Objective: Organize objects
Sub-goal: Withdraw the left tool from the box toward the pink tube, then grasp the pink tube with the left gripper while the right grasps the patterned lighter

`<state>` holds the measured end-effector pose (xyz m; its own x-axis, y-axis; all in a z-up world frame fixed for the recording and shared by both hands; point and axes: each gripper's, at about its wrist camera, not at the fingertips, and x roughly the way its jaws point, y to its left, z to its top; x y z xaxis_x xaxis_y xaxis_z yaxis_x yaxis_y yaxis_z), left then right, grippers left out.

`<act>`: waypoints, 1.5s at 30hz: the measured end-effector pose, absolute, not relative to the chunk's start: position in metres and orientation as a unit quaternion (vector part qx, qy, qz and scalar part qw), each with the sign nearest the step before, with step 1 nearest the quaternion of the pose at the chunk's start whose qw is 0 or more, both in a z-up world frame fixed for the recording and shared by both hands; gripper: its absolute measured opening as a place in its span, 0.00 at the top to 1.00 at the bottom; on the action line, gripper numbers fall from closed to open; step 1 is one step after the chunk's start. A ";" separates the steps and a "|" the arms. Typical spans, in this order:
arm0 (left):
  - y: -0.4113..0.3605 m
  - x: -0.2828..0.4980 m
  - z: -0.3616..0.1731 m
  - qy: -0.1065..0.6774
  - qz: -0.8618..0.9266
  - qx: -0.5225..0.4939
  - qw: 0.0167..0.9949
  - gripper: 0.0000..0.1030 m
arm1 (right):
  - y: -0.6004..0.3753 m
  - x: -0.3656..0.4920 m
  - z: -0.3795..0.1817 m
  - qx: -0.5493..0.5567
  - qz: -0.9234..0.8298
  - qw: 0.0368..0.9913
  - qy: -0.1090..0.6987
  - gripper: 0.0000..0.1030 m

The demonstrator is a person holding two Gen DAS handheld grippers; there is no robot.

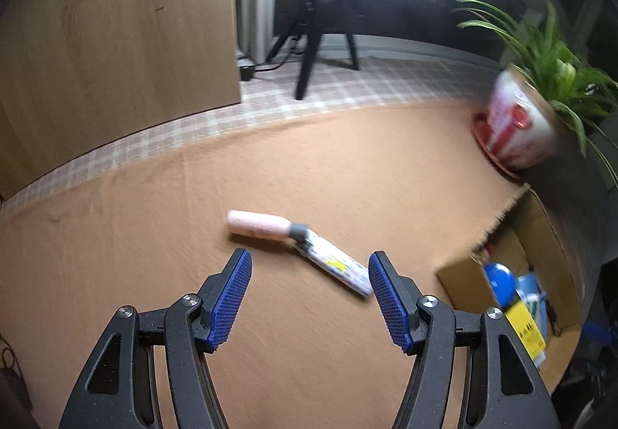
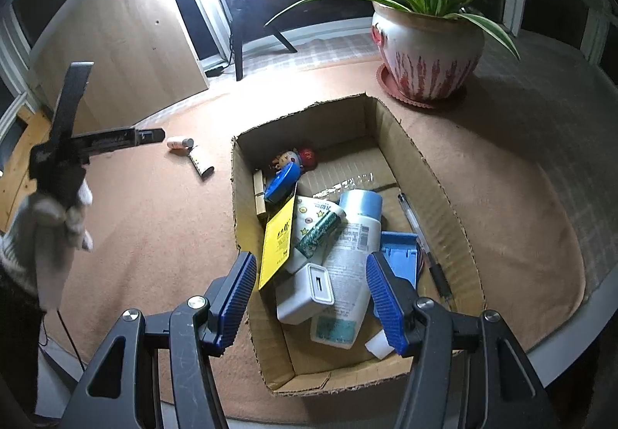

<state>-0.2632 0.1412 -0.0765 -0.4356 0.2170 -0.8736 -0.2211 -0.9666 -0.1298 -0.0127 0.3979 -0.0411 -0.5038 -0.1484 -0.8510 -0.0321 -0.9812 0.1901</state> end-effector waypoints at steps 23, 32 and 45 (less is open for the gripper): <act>0.131 -0.357 -0.156 0.012 0.802 -0.588 0.106 0.63 | 0.407 0.005 -0.053 0.520 -0.849 -0.003 -0.094 0.46; 0.129 -0.322 -0.159 0.055 0.801 -0.583 0.128 0.68 | 0.385 -0.009 -0.050 0.519 -0.850 0.029 -0.085 0.46; 0.116 -0.242 -0.156 0.092 0.798 -0.575 0.157 0.68 | 0.326 -0.043 -0.047 0.516 -0.849 0.099 -0.049 0.46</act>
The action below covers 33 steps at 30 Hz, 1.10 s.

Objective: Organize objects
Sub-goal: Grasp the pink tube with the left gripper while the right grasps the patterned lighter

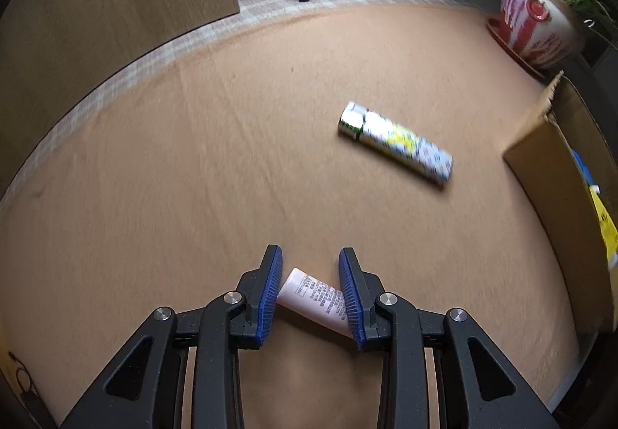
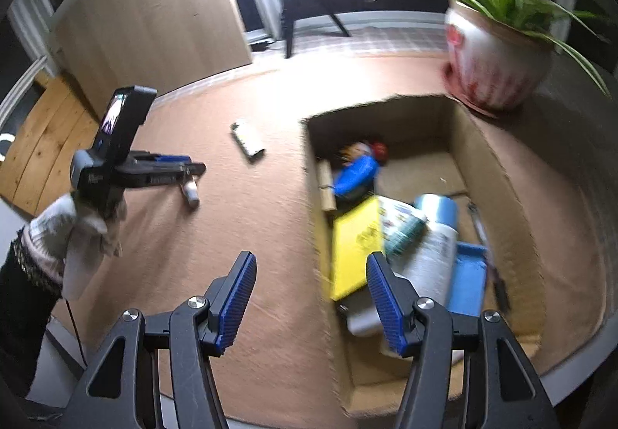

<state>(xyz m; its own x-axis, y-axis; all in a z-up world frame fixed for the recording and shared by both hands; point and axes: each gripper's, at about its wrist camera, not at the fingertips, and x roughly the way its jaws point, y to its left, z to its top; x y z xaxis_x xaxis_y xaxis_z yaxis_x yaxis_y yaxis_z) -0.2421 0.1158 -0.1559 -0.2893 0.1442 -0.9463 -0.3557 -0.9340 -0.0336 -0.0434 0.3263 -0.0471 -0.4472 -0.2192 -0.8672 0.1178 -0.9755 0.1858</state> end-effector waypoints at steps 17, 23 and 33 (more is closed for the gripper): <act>0.060 -0.191 -0.127 -0.053 0.812 -0.570 0.118 0.35 | 0.217 -0.193 -0.083 0.543 -0.821 0.175 -0.013 0.46; 0.072 -0.218 -0.138 -0.088 0.810 -0.572 0.097 0.33 | 0.215 -0.226 -0.106 0.572 -0.804 0.160 -0.036 0.46; 0.094 -0.229 -0.157 -0.057 0.809 -0.581 0.067 0.38 | 0.200 -0.247 -0.125 0.595 -0.789 0.153 -0.008 0.46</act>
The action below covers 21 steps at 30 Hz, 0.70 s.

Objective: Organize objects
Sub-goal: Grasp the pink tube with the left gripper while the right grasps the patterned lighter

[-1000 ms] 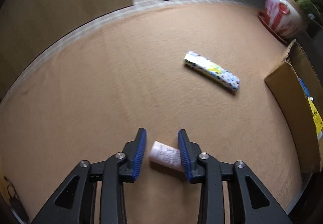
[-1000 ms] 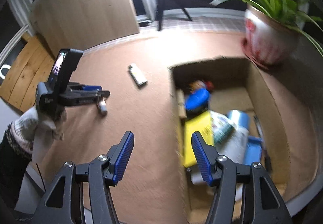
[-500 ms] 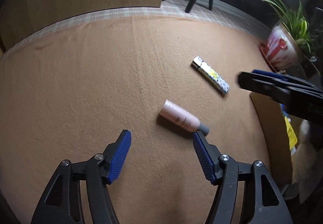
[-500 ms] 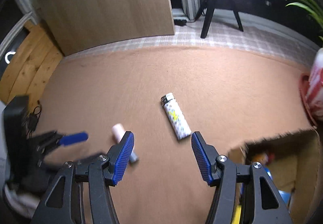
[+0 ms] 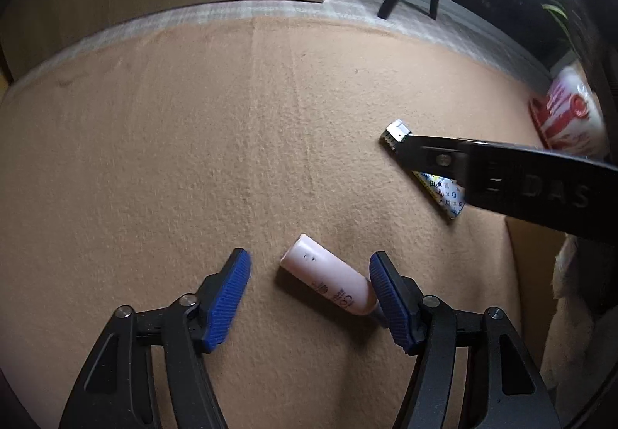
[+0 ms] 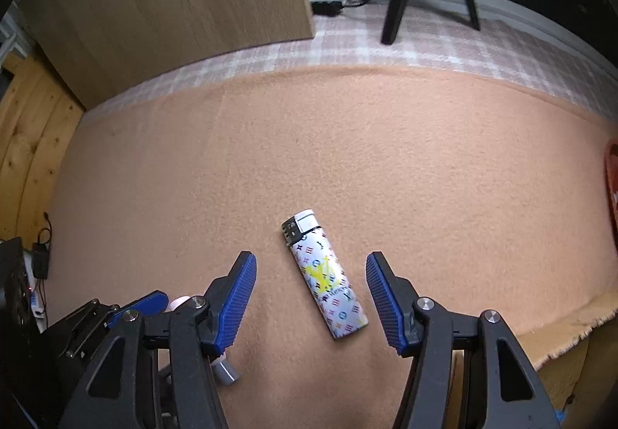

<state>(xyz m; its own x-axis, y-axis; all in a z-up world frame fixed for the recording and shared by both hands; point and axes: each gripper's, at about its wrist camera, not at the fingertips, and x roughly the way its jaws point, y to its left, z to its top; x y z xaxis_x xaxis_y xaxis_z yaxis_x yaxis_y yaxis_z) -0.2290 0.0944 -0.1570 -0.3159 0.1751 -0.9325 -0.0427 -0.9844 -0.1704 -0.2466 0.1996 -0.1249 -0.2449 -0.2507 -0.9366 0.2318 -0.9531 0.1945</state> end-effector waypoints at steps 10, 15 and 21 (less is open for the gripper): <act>0.080 -0.211 -0.154 -0.044 0.809 -0.581 0.073 0.74 | 0.190 -0.249 -0.142 0.608 -0.780 0.144 0.024 0.47; 0.059 -0.197 -0.155 -0.071 0.807 -0.580 0.084 0.79 | 0.186 -0.233 -0.142 0.609 -0.777 0.152 0.044 0.68; 0.044 -0.179 -0.155 -0.099 0.804 -0.580 0.089 0.80 | 0.196 -0.204 -0.142 0.606 -0.778 0.162 0.021 0.79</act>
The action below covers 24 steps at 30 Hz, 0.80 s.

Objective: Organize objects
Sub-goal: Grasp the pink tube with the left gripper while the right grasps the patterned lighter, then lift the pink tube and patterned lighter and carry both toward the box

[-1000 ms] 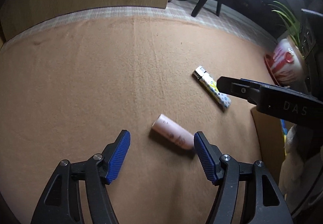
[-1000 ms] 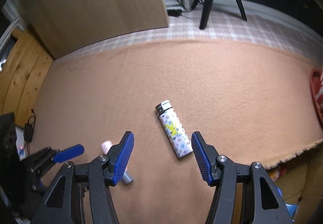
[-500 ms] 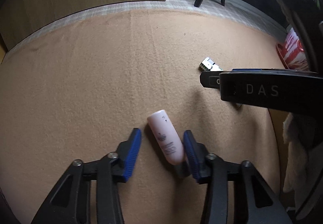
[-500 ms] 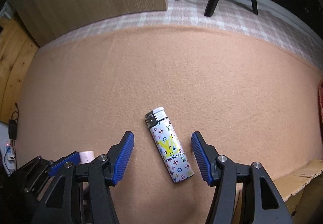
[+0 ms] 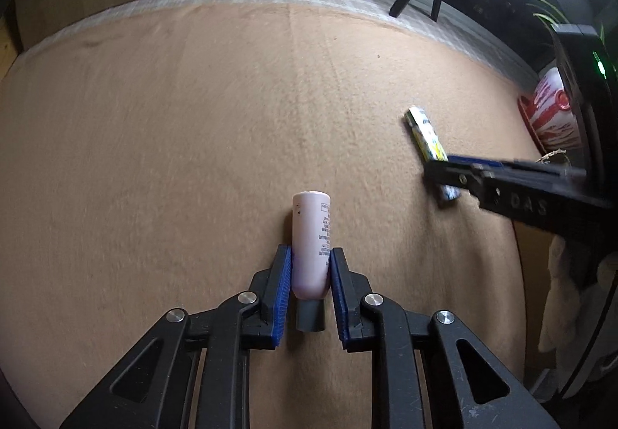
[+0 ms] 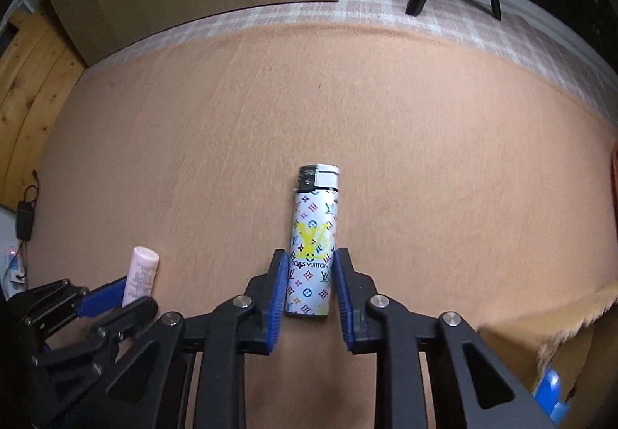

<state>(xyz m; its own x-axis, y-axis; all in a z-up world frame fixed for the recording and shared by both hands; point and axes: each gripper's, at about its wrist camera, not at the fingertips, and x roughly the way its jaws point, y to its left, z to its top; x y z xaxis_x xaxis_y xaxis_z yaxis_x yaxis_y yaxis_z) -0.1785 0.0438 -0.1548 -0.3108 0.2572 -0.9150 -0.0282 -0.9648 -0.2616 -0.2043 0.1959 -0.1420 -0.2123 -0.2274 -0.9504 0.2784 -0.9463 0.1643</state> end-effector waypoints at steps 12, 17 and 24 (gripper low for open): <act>0.036 -0.136 -0.151 -0.125 0.798 -0.581 0.102 0.80 | 0.216 -0.121 -0.140 0.595 -0.786 0.169 -0.015 0.80; 0.038 -0.132 -0.149 -0.125 0.798 -0.579 0.112 0.80 | 0.239 -0.094 -0.130 0.586 -0.790 0.165 -0.064 0.80; 0.055 -0.125 -0.135 -0.111 0.803 -0.570 0.133 0.80 | 0.275 -0.061 -0.095 0.553 -0.815 0.147 -0.097 0.91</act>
<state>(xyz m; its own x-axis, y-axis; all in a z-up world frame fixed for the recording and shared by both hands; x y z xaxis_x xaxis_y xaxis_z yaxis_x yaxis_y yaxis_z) -0.1246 0.0550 -0.1345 -0.3144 0.3411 -0.8859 -0.0872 -0.9396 -0.3309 -0.0608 0.2747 -0.0950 -0.3459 -0.3466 -0.8719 0.1323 -0.9380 0.3204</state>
